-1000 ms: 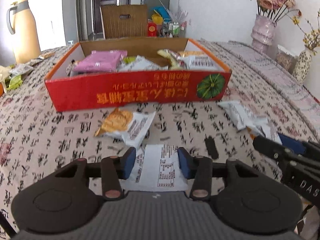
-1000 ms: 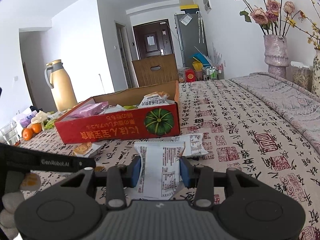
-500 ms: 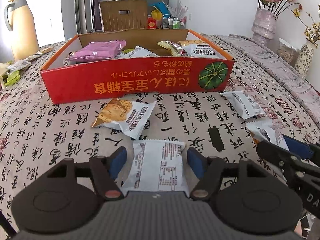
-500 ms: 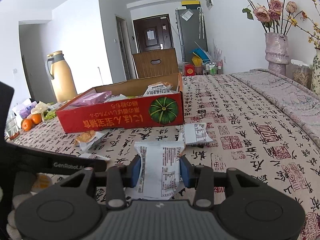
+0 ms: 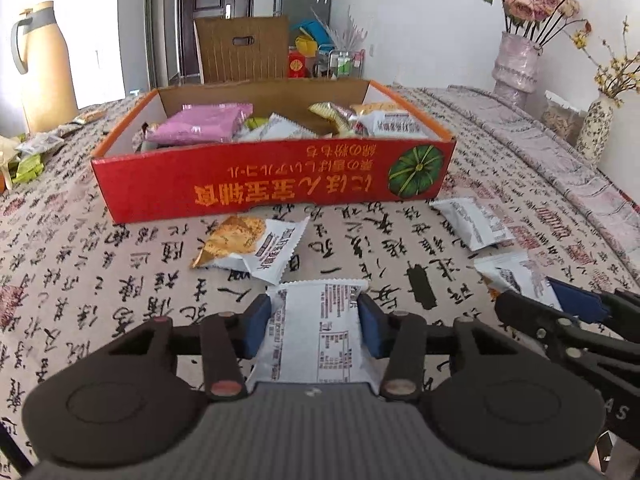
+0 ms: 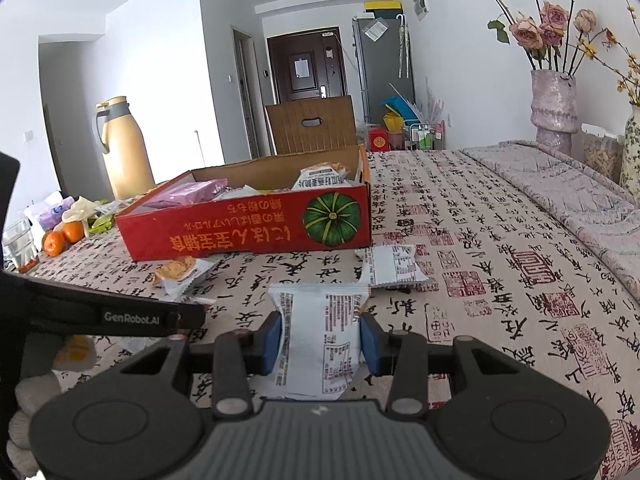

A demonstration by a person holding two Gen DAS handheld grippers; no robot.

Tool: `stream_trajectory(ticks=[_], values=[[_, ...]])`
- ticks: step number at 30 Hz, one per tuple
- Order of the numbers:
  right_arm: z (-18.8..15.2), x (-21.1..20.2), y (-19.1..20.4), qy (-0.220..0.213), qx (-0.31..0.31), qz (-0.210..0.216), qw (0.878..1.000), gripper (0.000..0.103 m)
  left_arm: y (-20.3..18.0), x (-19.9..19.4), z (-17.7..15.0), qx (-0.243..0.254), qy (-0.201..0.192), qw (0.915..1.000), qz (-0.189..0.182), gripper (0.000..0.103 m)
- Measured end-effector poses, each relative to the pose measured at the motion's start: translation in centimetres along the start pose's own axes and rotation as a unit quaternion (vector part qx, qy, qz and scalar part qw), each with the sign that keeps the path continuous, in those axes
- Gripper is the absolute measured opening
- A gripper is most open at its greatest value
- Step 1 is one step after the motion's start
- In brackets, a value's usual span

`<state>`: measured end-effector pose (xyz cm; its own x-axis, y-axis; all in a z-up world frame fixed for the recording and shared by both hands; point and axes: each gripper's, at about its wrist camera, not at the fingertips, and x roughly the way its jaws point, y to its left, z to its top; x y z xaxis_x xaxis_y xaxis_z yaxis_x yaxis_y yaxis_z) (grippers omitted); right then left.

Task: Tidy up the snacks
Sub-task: 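Carry both white sachets toward the box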

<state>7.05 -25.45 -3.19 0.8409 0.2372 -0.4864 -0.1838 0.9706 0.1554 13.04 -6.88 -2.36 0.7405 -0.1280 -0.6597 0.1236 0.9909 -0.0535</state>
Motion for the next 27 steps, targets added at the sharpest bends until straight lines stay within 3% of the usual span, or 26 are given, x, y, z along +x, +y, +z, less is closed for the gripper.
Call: stream_trajectory(ticks=[15,27], values=[[3.8,0.6,1.8,-0.037,-0.023,0.010,0.999,0.040,1.3,-3.7,3.9,0.000,-0.079,0.9968,-0.004,0.048],[10.1,4.8,3.6,-0.064,-0.036,0.014,0.997,0.040,4.2,-1.7,10.1,-0.017,-0.132,0.9908,0.025,0.048]])
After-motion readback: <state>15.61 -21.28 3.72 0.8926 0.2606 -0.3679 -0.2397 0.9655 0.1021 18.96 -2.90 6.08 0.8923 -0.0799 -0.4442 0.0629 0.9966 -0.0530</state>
